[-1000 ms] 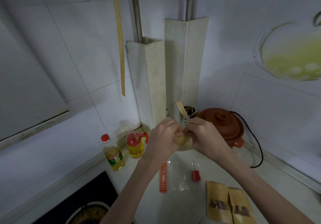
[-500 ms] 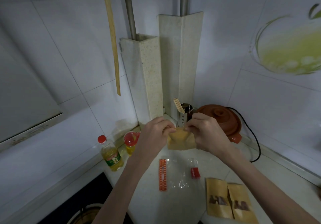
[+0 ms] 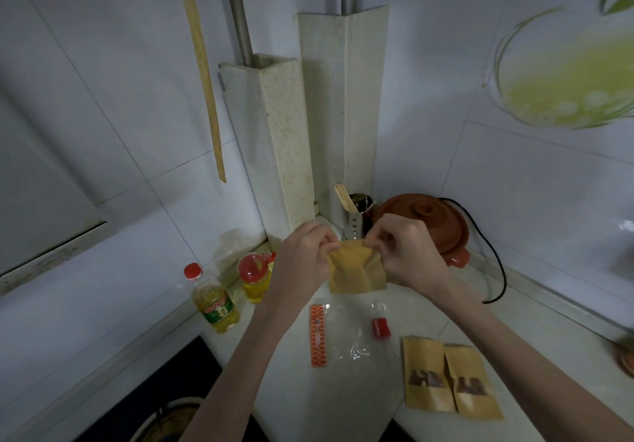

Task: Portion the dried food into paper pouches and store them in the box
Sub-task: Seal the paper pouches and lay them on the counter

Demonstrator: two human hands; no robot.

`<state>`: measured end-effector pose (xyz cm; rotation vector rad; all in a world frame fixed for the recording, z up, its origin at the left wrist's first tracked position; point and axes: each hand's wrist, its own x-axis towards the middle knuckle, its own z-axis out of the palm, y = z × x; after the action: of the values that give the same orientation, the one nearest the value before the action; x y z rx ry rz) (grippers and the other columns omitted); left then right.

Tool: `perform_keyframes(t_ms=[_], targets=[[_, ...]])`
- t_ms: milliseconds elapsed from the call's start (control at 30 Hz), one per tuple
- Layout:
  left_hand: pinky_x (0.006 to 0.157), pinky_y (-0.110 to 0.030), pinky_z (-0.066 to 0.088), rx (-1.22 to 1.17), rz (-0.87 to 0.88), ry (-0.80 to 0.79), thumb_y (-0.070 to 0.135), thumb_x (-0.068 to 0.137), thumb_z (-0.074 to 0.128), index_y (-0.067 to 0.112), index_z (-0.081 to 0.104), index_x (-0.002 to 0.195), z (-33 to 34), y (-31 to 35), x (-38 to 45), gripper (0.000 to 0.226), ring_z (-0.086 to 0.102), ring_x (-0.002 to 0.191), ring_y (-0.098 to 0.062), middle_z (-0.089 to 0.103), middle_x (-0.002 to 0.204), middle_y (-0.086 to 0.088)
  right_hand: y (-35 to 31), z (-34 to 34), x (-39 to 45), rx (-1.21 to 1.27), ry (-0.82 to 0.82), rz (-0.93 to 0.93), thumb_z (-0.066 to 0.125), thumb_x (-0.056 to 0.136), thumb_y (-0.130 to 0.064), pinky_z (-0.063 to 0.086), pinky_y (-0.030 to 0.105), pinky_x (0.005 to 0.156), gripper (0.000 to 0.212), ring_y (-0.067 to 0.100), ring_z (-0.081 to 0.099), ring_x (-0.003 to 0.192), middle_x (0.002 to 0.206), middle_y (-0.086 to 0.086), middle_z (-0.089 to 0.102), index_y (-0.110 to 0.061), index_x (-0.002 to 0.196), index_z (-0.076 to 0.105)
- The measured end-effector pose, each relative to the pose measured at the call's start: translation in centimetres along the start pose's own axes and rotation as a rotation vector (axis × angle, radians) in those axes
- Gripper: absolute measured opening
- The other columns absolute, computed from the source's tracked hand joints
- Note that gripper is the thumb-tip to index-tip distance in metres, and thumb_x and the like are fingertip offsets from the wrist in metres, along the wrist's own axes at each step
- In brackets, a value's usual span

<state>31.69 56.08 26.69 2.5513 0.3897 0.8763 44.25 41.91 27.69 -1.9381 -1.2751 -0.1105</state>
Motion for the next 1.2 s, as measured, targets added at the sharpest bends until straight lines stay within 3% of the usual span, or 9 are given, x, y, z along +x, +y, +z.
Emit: perform_keyframes(t_ms=[100,300,433,567,667,800,900,1067,1200], targets=[[0.063,-0.005,0.039,-0.09,-0.056,-0.004,0.007,0.083,0.07,0.013,0.066,0.078,0.5,-0.5,-0.2,0.009,0.054,0.068,-0.004,0.056,0.075,0.013,0.9,0.5,-0.6,0.197,0.044,0.173,0.073,0.08,-0.015,0.047,0.019,0.06,0.006,0.009,0.06,0.069,0.074,-0.004,0.066,-0.016,0.078,0.067],[0.061,-0.019,0.056,-0.579,-0.454,-0.01,0.011,0.087,0.069,0.031,0.065,0.074,2.8,-0.9,-1.7,0.024,0.065,0.08,0.0,0.067,0.075,0.012,3.7,1.9,-4.3,0.424,-0.329,0.423,0.074,0.08,-0.019,0.054,0.035,0.079,0.038,0.018,0.064,0.094,0.102,0.006,0.066,-0.013,0.114,0.059],[0.068,-0.028,0.06,-0.893,-0.656,-0.16,0.019,0.088,0.069,0.028,0.063,0.102,4.7,-0.1,-3.0,0.017,0.07,0.089,-0.007,0.074,0.093,0.011,4.3,2.9,-6.1,0.457,-0.233,0.571,0.074,0.08,-0.02,0.057,0.031,0.068,0.028,0.018,0.068,0.085,0.095,0.008,0.071,-0.011,0.105,0.065],[0.078,-0.038,0.06,-0.875,-0.638,-0.263,0.018,0.093,0.062,0.016,0.069,0.104,6.3,0.8,-4.0,0.013,0.071,0.09,-0.02,0.075,0.096,-0.006,4.5,2.4,-7.3,0.671,-0.169,0.705,0.074,0.08,-0.025,0.057,0.027,0.07,0.023,0.017,0.071,0.085,0.091,0.002,0.074,-0.012,0.098,0.069],[0.066,-0.036,0.06,-0.941,-0.7,-0.274,0.018,0.097,0.056,0.009,0.072,0.096,7.1,1.3,-4.5,0.018,0.072,0.084,-0.019,0.073,0.096,-0.015,5.0,1.4,-8.4,0.799,-0.172,0.73,0.068,0.084,-0.027,0.052,0.03,0.07,0.023,0.02,0.067,0.08,0.088,0.007,0.071,-0.008,0.095,0.068],[0.062,-0.029,0.059,-0.869,-0.672,-0.26,0.008,0.093,0.062,0.011,0.071,0.079,8.7,1.9,-4.8,0.016,0.072,0.079,-0.022,0.071,0.08,-0.011,5.4,1.0,-9.7,0.612,-0.029,0.794,0.062,0.09,-0.022,0.052,0.028,0.07,0.015,0.016,0.067,0.078,0.085,0.006,0.071,-0.009,0.094,0.069],[0.067,-0.029,0.059,-0.895,-0.645,-0.342,0.012,0.091,0.066,0.024,0.072,0.084,9.9,2.7,-5.5,0.015,0.073,0.083,-0.013,0.076,0.083,0.005,5.8,0.6,-10.7,0.535,0.006,0.782,0.061,0.09,-0.022,0.054,0.033,0.074,0.021,0.02,0.069,0.083,0.091,0.01,0.073,-0.005,0.099,0.07],[0.054,-0.021,0.055,-0.956,-0.907,-0.444,0.012,0.092,0.064,0.012,0.07,0.094,13.1,3.6,-7.2,0.007,0.072,0.072,-0.008,0.075,0.079,0.007,7.4,1.2,-14.7,0.656,0.05,1.005,0.049,0.097,-0.024,0.045,0.022,0.059,0.029,0.02,0.057,0.069,0.074,0.006,0.062,-0.002,0.086,0.066],[0.055,-0.024,0.058,-0.911,-1.031,-0.483,0.01,0.092,0.063,0.011,0.066,0.106,15.7,4.2,-9.6,0.014,0.067,0.081,-0.012,0.068,0.092,-0.001,9.2,2.6,-19.1,0.769,0.105,1.176,0.059,0.092,-0.025,0.051,0.029,0.071,0.016,0.019,0.066,0.082,0.088,0.001,0.071,-0.014,0.091,0.071]])
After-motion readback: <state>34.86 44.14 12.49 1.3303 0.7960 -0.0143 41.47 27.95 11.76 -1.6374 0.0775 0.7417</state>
